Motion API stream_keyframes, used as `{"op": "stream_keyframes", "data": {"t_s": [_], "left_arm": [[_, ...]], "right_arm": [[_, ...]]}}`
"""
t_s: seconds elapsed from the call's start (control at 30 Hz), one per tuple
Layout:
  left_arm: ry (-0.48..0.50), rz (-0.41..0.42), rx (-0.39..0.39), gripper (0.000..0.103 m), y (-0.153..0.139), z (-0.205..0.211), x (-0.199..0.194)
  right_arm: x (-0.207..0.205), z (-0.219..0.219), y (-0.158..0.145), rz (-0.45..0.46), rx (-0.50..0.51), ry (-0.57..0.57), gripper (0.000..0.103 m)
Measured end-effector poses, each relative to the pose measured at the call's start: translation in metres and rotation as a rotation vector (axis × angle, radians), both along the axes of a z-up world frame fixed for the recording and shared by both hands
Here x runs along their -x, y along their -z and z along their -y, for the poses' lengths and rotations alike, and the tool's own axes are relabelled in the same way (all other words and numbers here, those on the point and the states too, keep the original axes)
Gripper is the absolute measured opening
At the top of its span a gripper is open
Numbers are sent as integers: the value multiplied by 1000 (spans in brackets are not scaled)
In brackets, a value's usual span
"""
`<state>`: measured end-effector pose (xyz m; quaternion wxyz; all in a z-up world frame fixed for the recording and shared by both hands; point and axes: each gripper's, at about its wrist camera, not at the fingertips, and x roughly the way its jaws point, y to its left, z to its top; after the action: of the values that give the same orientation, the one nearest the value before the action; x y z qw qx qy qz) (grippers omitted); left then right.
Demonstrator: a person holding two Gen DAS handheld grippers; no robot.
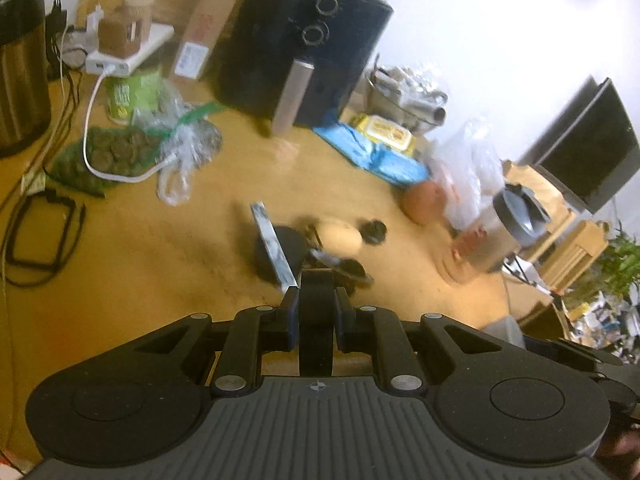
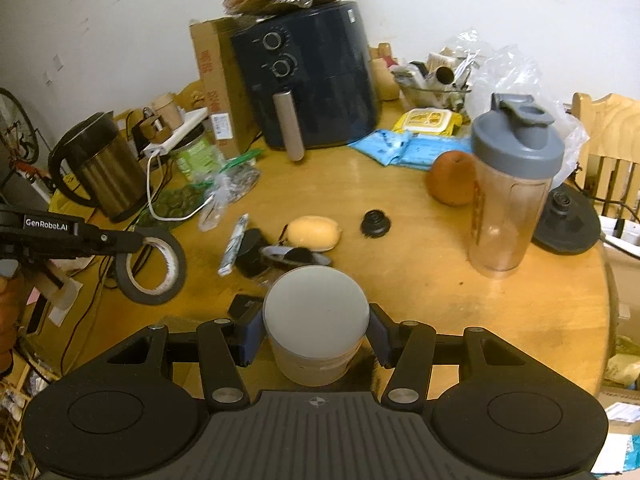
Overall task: Organize rigid objects
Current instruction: 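Lower the tape roll into the box and open the left tool while the right tool carries the jar over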
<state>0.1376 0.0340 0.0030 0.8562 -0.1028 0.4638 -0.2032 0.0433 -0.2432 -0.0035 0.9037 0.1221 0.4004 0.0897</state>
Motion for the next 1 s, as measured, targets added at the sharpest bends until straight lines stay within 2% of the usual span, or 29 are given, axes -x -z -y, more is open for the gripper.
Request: {"op": "stream_keyframes", "data": {"t_s": [0.13,0.3,0.53,0.6,0.67,0.73,0.8,1.0], "left_arm": [[15,-33,3,17,11,0,12],[25,-64,-44,17,30,2,25],[29,-21,-266,18,50,23,37],[78,-13,-236,23,56,25,41],[108,-18,-165,43,56,20,46],[109,-13,-98,48,50,11,53],[106,5,-70,51,44,2,60],[66,19,-72,51,31,-29,78]], "right_arm": [[9,-8,2,-8,-11,-22,57],[20,-14,7,-27,-8,-28,57],[31,-19,11,-42,-2,-21,57],[32,-21,12,-47,4,-21,57],[34,-24,12,-49,9,-24,57],[35,-25,11,-51,11,-26,57],[38,-26,12,-54,14,-21,57],[39,-31,18,-57,41,-4,57]]}}
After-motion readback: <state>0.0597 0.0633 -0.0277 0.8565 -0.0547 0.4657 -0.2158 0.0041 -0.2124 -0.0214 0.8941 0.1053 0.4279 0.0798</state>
